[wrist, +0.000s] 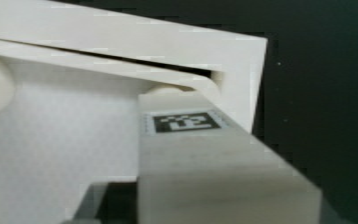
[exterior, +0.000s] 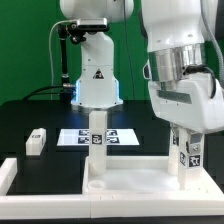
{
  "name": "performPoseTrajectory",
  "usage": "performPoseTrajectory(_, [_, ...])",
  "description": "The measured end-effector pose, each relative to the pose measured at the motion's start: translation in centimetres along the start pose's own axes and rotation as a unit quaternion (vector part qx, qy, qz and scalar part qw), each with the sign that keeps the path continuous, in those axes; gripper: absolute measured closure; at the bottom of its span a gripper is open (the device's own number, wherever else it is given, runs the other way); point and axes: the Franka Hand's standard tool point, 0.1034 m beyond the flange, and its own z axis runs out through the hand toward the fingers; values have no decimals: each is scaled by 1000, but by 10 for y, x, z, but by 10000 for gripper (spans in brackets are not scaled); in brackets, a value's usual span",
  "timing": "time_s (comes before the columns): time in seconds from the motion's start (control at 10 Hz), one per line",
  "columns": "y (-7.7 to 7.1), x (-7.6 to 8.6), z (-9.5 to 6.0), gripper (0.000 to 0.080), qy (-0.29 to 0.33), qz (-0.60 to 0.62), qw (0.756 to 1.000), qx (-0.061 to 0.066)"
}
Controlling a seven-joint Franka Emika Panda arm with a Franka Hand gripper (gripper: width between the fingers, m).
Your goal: Assemble desk
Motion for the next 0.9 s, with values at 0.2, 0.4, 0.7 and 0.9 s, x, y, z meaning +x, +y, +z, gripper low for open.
performPoseTrajectory(0.2, [1,-3,0,493,-2,56,998,-6])
performPoseTrajectory(0.4, [0,-2,0,485,0,20,1000,-4])
performPoseTrajectory(0.7, [-8,-18,-4,179,-2,-227,974,11])
performPoseTrajectory(0.9, [-7,-18,-3,159,-1,-302,953,10])
